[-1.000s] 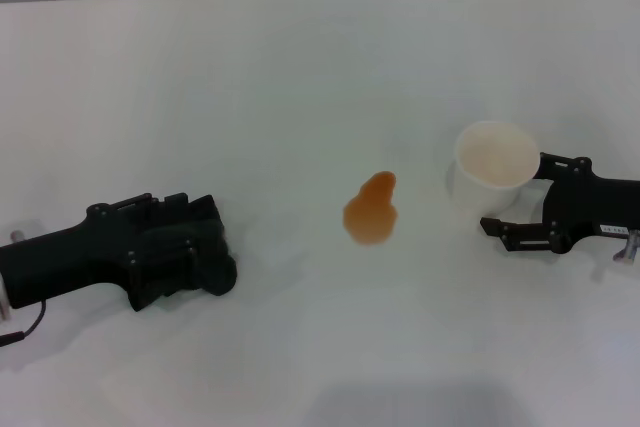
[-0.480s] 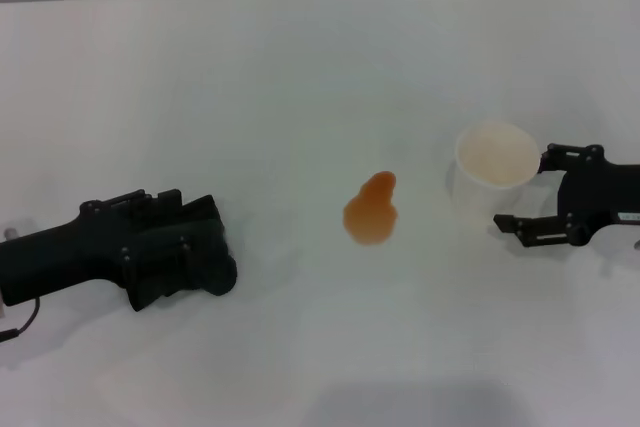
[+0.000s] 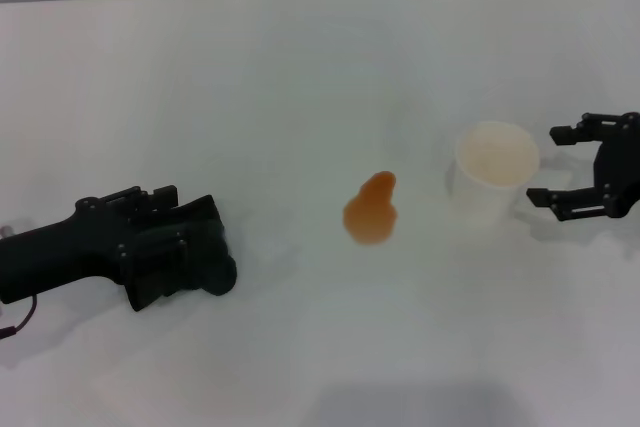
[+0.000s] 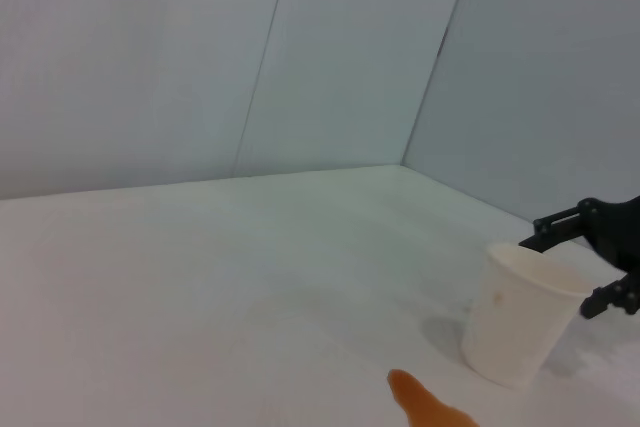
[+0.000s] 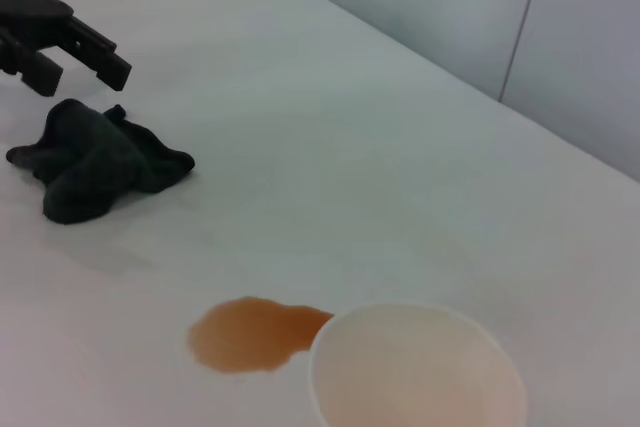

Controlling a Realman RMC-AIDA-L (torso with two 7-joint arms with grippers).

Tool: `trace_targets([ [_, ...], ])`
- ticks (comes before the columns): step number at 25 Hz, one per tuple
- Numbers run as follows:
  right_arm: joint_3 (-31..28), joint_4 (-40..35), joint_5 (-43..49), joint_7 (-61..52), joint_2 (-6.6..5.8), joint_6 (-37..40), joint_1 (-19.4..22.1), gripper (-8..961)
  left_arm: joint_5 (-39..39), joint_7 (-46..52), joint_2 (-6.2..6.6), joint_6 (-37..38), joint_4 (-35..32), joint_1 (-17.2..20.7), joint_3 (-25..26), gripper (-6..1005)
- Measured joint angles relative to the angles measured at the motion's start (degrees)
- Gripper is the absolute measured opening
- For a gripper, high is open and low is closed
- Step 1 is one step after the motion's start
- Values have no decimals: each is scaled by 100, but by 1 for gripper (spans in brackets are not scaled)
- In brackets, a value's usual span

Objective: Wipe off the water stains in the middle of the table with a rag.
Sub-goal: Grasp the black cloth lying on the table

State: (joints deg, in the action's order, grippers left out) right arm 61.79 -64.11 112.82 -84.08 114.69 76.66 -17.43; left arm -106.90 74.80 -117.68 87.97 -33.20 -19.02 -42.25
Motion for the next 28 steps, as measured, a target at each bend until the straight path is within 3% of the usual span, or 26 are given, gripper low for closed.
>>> trace_targets([
  [11, -235, -1092, 509, -487, 6, 1103, 18, 836, 2, -10, -18, 1, -13, 0, -2, 745],
  [19, -350, -1854, 378, -1003, 28, 1962, -284, 835, 3, 5, -33, 22, -35, -57, -2, 747],
  [28, -11, -1767, 388, -1379, 53, 1683, -435, 831, 3, 410, -41, 191, -45, -294, -42, 749],
])
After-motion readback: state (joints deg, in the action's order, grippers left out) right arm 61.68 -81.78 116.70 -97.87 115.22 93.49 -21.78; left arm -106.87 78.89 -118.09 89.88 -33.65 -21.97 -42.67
